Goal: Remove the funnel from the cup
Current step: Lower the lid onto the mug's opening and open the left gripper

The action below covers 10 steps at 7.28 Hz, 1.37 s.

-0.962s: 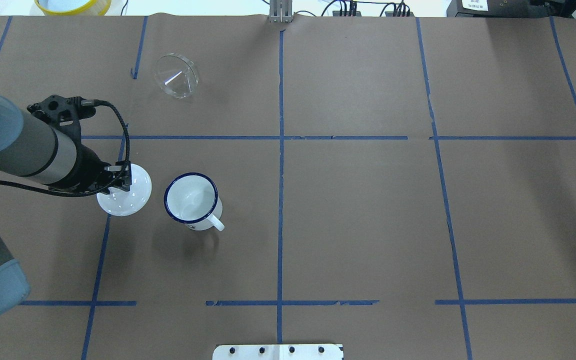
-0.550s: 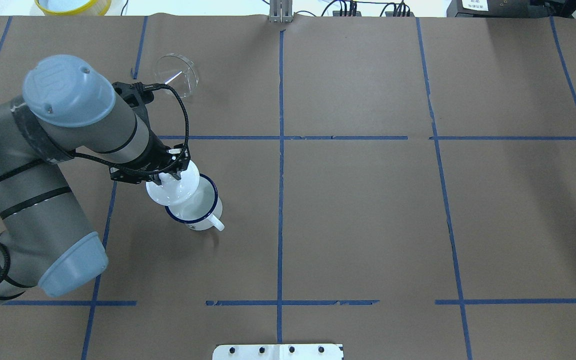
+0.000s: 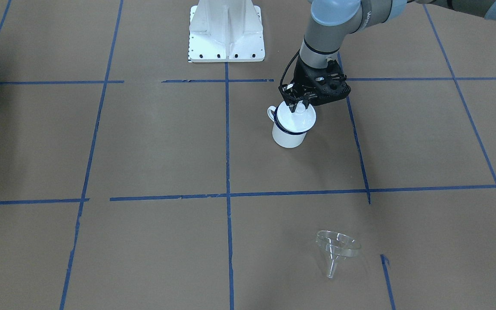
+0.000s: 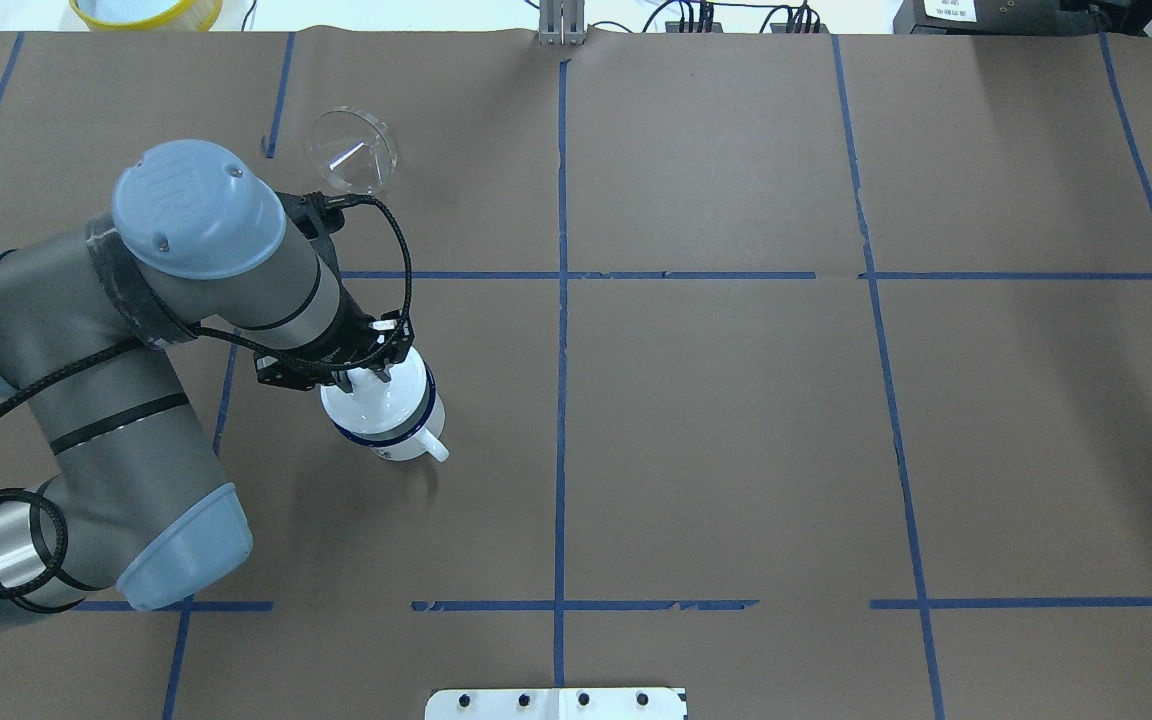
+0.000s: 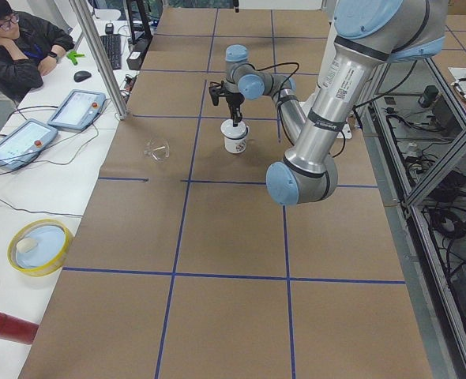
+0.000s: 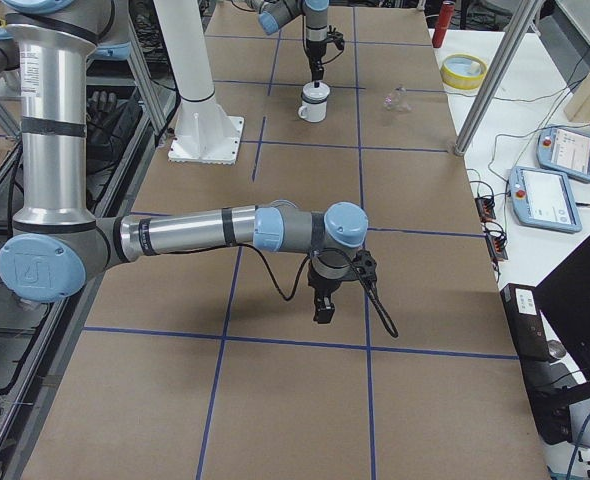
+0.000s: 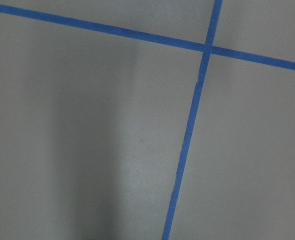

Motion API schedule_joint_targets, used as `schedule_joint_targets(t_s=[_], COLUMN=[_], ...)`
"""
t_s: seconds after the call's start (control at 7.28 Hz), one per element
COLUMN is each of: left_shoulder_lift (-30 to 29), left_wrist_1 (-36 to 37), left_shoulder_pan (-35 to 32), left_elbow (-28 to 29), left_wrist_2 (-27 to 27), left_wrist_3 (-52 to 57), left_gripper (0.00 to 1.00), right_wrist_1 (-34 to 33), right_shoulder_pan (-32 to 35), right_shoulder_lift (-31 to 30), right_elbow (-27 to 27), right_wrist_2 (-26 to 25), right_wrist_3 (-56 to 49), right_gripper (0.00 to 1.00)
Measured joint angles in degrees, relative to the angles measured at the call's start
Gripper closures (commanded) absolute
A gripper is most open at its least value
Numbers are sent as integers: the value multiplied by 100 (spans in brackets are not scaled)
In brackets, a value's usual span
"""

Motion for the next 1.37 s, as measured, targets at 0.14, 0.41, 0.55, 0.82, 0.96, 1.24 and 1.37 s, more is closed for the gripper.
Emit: schedule_joint_targets(t_s=[0.14,0.41,0.55,0.82,0.96,1.24,1.37], left_shoulder_lift=[-4,0,5,9,9,10,8], left_wrist_1=[0,4,4,3,-1,-6,-10], left_shoulder_pan=[26,61,67,74,77,80,80], left_elbow=[3,4,8,25,54,101,101], left_wrist_2=[4,9,12,15,20,27,19], left_wrist_3=[-3,-4,-3,3,4,6,10], left_gripper=[100,100,100,100,100,88,51], right_wrist_1=[0,0,0,0,0,0,0], right_shoulder_pan=[0,0,0,0,0,0,0], right_shoulder_lift=[0,0,0,0,0,0,0], right_elbow=[0,0,0,0,0,0,0], right_wrist_2=[0,0,0,0,0,0,0], right_wrist_3=[-2,-4,-5,1,1,-4,-3], right_gripper=[0,0,0,0,0,0,0])
